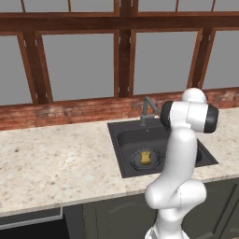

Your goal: Pick the pan and sponge and place them into the sink. Then turn on the water.

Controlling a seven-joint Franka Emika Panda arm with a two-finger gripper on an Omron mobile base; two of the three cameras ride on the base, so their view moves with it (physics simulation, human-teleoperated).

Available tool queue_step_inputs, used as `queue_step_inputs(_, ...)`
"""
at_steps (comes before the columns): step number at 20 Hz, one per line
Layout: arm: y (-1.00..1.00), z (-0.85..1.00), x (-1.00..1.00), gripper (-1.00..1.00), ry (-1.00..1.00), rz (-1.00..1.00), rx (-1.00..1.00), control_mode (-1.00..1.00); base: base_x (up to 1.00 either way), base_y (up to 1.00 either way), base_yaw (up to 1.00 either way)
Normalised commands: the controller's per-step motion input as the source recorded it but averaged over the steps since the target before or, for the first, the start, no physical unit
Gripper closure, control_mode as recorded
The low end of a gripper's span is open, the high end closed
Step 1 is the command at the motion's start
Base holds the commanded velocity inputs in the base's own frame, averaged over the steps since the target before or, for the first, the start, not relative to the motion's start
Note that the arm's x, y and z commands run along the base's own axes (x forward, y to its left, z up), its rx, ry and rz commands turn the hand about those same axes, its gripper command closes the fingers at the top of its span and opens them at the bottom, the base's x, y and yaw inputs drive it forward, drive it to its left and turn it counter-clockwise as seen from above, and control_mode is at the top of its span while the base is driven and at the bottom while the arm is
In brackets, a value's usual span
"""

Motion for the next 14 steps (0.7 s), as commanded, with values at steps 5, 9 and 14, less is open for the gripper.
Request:
queue_step_inputs(5, 0.0, -0.12, 0.39, -1.0, 0.0, 0.0, 0.0, -1.0, 0.0, 0.0, 0.0)
queue_step_inputs(9, 0.0, -0.11, 0.44, -1.0, 0.0, 0.0, 0.0, -1.0, 0.0, 0.0, 0.0)
queue_step_inputs(14, 0.0, -0.17, 0.47, -1.0, 0.0, 0.01, 0.0, -1.0, 0.0, 0.0, 0.0)
